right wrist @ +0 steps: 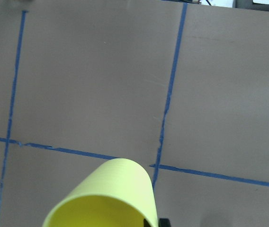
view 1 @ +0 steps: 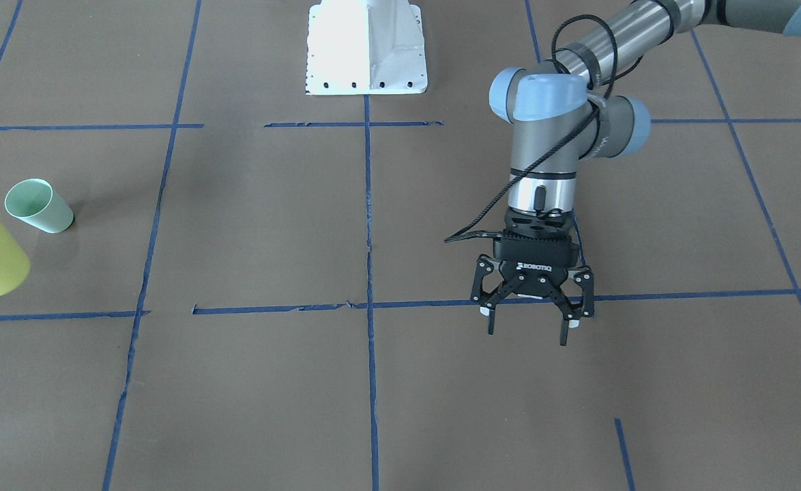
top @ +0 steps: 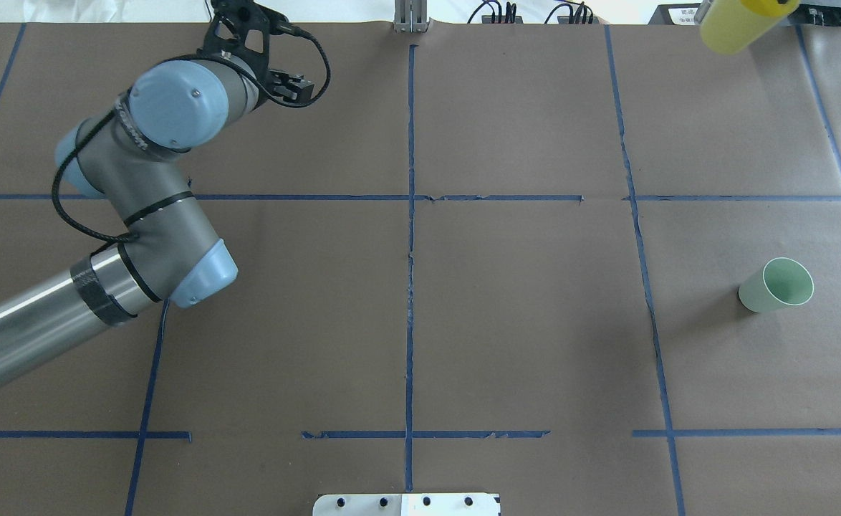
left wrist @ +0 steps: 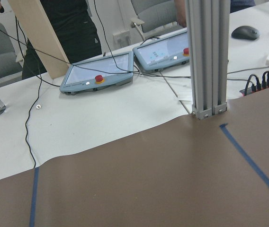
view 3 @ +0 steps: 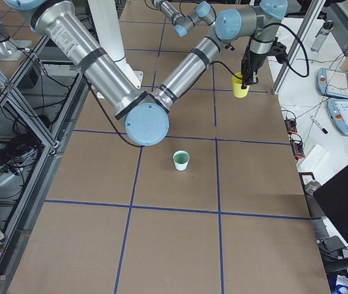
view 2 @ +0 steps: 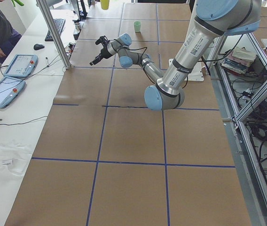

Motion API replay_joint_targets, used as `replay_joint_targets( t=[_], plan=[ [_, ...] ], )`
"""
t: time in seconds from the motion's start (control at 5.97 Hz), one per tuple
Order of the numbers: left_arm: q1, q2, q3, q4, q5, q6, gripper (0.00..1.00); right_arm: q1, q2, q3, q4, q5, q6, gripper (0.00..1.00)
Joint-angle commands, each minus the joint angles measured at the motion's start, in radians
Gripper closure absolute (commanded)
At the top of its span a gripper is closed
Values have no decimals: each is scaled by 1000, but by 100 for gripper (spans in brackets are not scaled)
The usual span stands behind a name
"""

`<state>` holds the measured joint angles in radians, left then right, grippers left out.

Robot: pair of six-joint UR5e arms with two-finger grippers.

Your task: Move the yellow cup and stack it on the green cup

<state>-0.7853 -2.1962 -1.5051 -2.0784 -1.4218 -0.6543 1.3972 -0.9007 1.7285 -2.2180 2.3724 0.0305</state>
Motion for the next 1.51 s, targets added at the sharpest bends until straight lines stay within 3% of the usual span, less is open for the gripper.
replay_joint_targets(
  t=[0.0, 0.17, 0.34, 0.5, 0.84, 1.01, 1.34],
  plan=[
    [-134, 68, -4, 67, -249, 158, 1, 94, -187, 83, 1, -4, -227, 100],
    [-208, 87, -4, 137, -387, 210, 1, 101, -284, 135, 3, -2, -247, 100],
    [-295, 101, -9, 291, -517, 295, 0, 102, -337, 175, 0, 7, -233, 100],
    [-349, 102, -44, 449, -570, 373, 0, 100, -403, 218, 7, 5, -189, 100],
    [-399, 105, -218, 836, -658, 433, 0, 7, -489, 336, 17, -4, 4, 100],
    [-425, 154, -254, 883, -704, 430, 0, -35, -541, 353, 70, -5, 43, 100],
    [-427, 174, -256, 874, -805, 379, 0, -117, -682, 349, 304, -7, 154, 100]
  ],
)
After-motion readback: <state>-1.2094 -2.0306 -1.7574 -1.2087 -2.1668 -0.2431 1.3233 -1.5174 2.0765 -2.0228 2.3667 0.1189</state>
